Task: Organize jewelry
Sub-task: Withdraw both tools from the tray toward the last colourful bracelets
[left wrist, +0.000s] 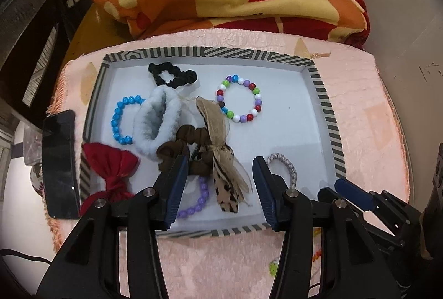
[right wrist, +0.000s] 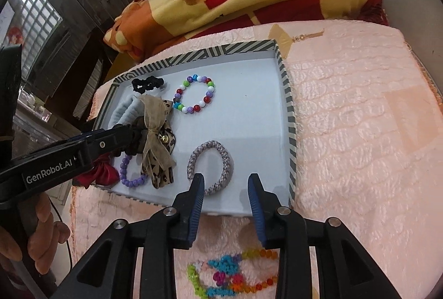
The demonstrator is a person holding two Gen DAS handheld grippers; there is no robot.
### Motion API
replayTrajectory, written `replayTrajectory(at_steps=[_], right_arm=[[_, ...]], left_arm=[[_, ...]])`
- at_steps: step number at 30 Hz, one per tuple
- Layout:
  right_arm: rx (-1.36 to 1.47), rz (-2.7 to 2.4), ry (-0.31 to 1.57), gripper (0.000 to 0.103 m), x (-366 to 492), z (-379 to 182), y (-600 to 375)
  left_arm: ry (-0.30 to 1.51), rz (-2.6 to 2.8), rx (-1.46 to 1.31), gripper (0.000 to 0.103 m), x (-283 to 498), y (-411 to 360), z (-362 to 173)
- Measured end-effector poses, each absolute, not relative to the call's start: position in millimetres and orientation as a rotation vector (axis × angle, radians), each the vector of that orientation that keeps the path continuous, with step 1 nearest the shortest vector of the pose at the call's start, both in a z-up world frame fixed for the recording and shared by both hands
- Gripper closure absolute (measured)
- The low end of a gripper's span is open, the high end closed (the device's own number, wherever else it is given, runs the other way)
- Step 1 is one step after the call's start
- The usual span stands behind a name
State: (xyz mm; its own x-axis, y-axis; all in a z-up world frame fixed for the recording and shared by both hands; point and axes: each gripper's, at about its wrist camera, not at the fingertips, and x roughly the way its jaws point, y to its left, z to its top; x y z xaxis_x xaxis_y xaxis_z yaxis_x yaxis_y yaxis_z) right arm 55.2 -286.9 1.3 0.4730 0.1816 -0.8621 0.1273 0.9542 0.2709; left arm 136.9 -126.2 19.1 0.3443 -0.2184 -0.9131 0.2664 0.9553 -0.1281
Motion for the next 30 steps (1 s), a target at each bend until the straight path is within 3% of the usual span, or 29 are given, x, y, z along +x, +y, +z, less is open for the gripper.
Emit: replayTrajectory(at_steps=[30], right_arm=[[0.307,-0.001,1.092,0.063,-71,0,-288]], left_arm=[[1.155,-0.304,0.071,0.055,6,-128,19]])
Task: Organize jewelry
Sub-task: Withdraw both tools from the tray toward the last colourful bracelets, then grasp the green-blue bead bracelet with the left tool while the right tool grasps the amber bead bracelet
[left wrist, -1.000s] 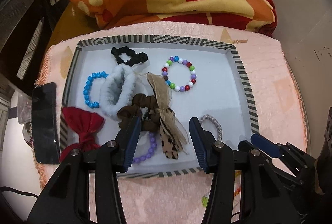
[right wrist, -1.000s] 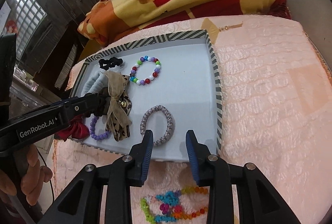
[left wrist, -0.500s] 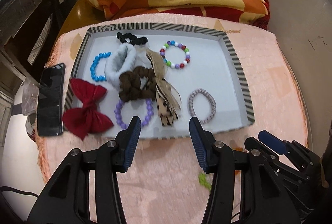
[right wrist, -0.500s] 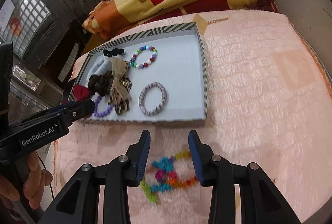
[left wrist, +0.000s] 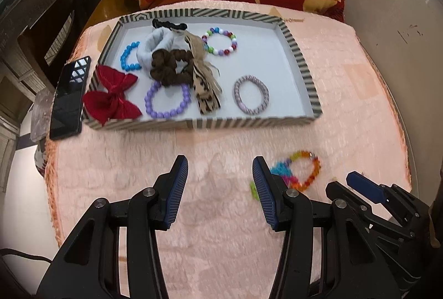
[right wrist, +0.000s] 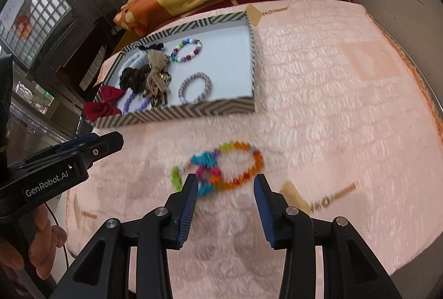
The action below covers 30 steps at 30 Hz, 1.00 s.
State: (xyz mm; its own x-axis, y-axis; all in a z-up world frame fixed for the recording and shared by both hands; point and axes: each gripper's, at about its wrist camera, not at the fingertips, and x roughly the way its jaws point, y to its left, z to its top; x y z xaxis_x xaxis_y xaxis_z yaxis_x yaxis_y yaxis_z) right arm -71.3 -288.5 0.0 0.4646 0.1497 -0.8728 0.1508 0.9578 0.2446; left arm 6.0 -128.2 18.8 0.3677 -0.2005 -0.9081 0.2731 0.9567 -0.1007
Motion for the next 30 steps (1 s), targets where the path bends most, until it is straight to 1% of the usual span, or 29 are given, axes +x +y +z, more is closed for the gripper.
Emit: replayTrajectory(at_steps=[14,26,30], right_arm=[[0.315,-0.03,1.141,0.063,-107,-25,-309],[0.313,-0.026,1.155,0.063,-94,-32,-310],[0.305,-0.031,1.153,0.063,-84,-32,-310]], left_arm=[[1.21,-0.302,0.052,0.055,-34,-125,1],[1.291,-0.298,0.016,0.055,-31,-117,-27],[1.299,-0.31,0.002,0.051,-25,-122,-30]])
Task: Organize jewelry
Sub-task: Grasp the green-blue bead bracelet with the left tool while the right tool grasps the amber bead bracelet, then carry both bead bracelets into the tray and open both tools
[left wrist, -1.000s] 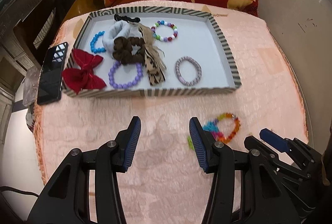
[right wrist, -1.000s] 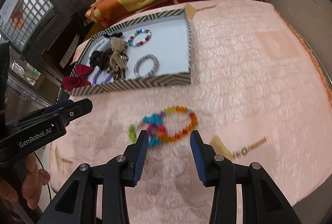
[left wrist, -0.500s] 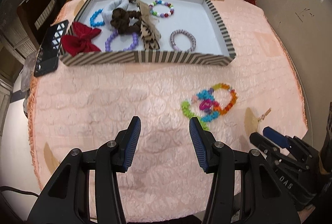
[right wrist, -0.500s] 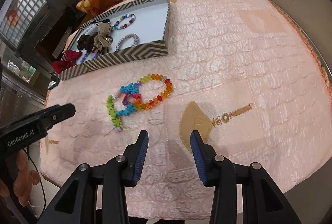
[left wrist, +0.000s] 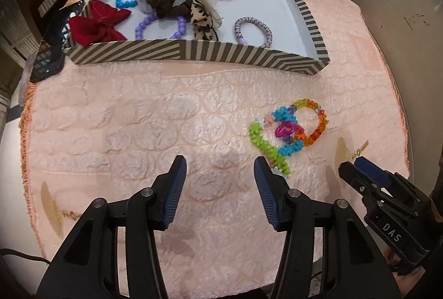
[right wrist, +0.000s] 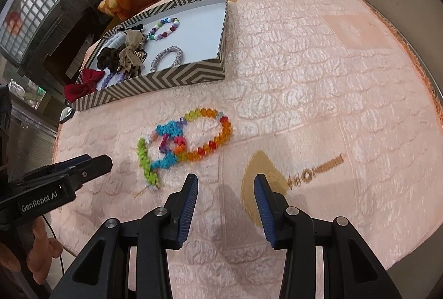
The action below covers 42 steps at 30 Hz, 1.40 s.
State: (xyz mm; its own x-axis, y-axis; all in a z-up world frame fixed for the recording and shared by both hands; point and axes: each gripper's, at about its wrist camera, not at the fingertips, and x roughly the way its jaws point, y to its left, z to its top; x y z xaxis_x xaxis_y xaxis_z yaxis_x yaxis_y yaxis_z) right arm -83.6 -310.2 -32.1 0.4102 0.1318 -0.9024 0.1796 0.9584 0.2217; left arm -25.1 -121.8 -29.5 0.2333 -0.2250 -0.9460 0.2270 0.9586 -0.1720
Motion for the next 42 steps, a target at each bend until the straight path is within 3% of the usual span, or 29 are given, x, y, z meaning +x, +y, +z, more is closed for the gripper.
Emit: replayTrajectory(at_steps=[27,30,32,33,36,42], right_arm=[[0.184,-0.032,1.155,0.063,-19,-60,-308],[0.11,-0.055,1.134,0.079,-18,-60,-301],[0.089,-0.056,1.123,0.087,-18,-61,-299],[0.085,-0.057,1.12,0.092,-19,-61,-300],[0.108,-0.046,1.119,0.094,-20,-59,-302],[0.171,-0.015,1.056,0.094,-29,-27,-303]], left_arm=[[1.342,-0.351,0.039,0.044,10,-160,-60],[1.326,-0.359,0.062,0.045,10,-167,-61],[1.303,-0.36,0.086,0.06,10,-172,-61],[1.294,-0.364,0.096,0.073,10,-174,-60],[1.307,-0.408,0.08,0.093,16,-173,-62],[1.306,-0.463,0.043,0.096,22,-167,-48]])
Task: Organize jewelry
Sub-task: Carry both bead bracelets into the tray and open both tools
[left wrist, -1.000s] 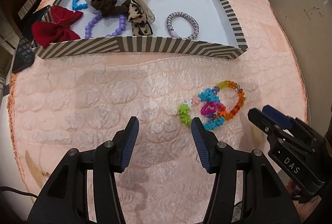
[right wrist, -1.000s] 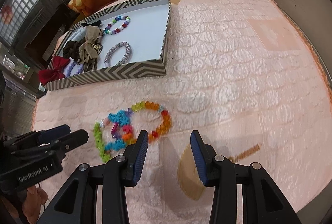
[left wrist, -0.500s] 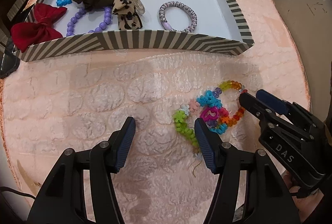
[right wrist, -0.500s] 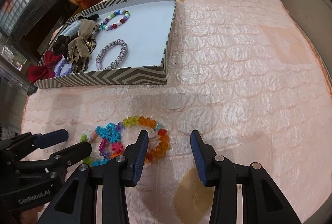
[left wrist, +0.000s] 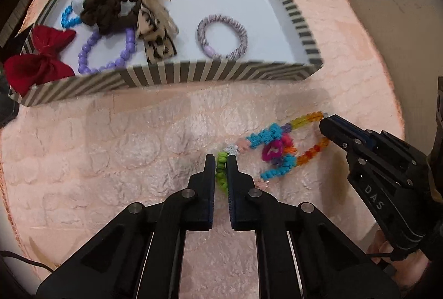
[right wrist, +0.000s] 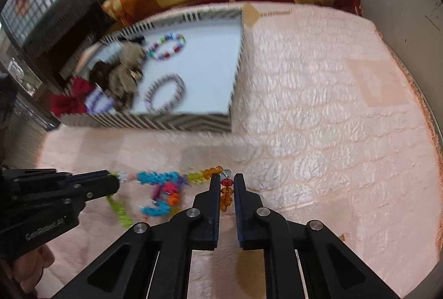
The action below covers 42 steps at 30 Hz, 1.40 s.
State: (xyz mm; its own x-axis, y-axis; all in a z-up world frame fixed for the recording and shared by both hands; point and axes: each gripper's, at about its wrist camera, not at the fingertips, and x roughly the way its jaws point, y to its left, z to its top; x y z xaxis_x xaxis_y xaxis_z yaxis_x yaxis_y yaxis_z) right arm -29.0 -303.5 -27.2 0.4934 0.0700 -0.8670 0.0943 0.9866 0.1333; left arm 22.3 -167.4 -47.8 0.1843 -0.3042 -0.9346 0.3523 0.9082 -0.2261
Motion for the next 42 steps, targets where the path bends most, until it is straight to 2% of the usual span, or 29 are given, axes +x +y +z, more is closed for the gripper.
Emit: replayTrajectory(at_steps=[13,22,26,27,29,30,31,36,42], right_arm=[[0.126,0.043,0.922,0.094,-18,51,-293],[0.14,0.059,0.878,0.094,7,75,-293],[0.135,0.06,0.881,0.094,15,74,-291],[0.137,0.06,0.882,0.094,17,74,-291],[0.148,0.059,0.885,0.094,18,73,-293],[0.152,0.06,0.887,0.094,19,72,-293],[0.156,0.061,0.889,0.094,20,71,-293],[0.15,0.07,0.898,0.094,23,70,-289],[0.148,0.07,0.893,0.094,24,74,-289]], left_arm=[[1.172,-0.529,0.016,0.099,38,-141,37],[1.086,-0.541,0.023,0.099,61,-137,82],[1.123,-0.554,0.046,0.098,54,-134,66],[1.15,-0.558,0.057,0.095,50,-134,55],[1.176,-0.545,0.104,0.082,42,-134,36],[1.185,-0.526,0.131,0.067,38,-134,24],[1.195,-0.511,0.145,0.058,34,-134,13],[1.26,-0.389,0.164,0.058,34,-137,-41],[1.255,-0.378,0.219,0.058,29,-145,-63]])
